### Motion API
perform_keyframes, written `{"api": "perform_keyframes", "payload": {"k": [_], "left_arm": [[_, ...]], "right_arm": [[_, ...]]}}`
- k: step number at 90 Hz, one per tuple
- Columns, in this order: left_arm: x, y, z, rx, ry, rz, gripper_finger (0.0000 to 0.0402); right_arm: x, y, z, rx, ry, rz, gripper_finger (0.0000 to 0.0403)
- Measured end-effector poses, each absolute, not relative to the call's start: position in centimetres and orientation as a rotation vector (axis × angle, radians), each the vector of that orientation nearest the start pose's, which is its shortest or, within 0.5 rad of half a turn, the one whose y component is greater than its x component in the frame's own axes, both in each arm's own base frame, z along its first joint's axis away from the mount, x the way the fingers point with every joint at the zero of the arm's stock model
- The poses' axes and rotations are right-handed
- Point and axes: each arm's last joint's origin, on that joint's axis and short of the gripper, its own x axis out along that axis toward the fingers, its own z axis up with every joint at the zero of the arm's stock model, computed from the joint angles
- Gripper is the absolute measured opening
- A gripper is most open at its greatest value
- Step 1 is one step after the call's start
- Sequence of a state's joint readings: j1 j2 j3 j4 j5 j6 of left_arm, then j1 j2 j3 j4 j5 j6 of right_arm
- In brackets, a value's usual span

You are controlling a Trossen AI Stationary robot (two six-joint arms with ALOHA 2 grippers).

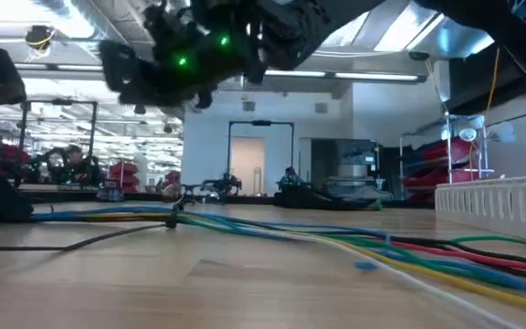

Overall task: Ziptie cables
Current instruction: Wrap the zip tie on the cables

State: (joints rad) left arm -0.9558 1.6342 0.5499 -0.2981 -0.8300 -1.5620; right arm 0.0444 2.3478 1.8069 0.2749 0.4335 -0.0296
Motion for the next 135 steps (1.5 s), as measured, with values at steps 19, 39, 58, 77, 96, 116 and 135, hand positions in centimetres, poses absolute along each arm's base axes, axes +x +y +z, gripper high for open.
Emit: {"api": "perform_keyframes", "payload": {"k": [19,39,58,77,96,116,135], "left_arm": [[14.6,-16.6,9.9,-0.398,0.663,0.504,0.0004],[14.8,-16.4,10.0,-0.401,0.662,0.509,0.0004],[14.8,-16.4,10.0,-0.393,0.655,0.510,0.0004],[14.8,-16.4,10.0,-0.391,0.650,0.509,0.0004],[14.8,-16.4,10.1,-0.395,0.642,0.511,0.0008],[15.2,-16.1,10.1,-0.415,0.630,0.533,0.0016],[15.6,-16.0,10.2,-0.439,0.617,0.541,0.0018]], "right_arm": [[51.4,1.4,21.5,0.025,0.462,-0.423,0.0010],[51.0,4.2,18.5,0.189,0.630,-0.289,0.0095],[52.9,9.7,14.3,0.271,0.501,0.026,0.0183],[54.1,10.0,12.7,0.356,0.306,0.009,0.0211],[54.2,9.4,11.9,0.306,0.280,-0.062,0.0175],[54.3,9.4,12.1,0.282,0.274,-0.066,0.0051],[54.1,9.6,11.8,0.124,0.293,-0.131,0.0002]]}}
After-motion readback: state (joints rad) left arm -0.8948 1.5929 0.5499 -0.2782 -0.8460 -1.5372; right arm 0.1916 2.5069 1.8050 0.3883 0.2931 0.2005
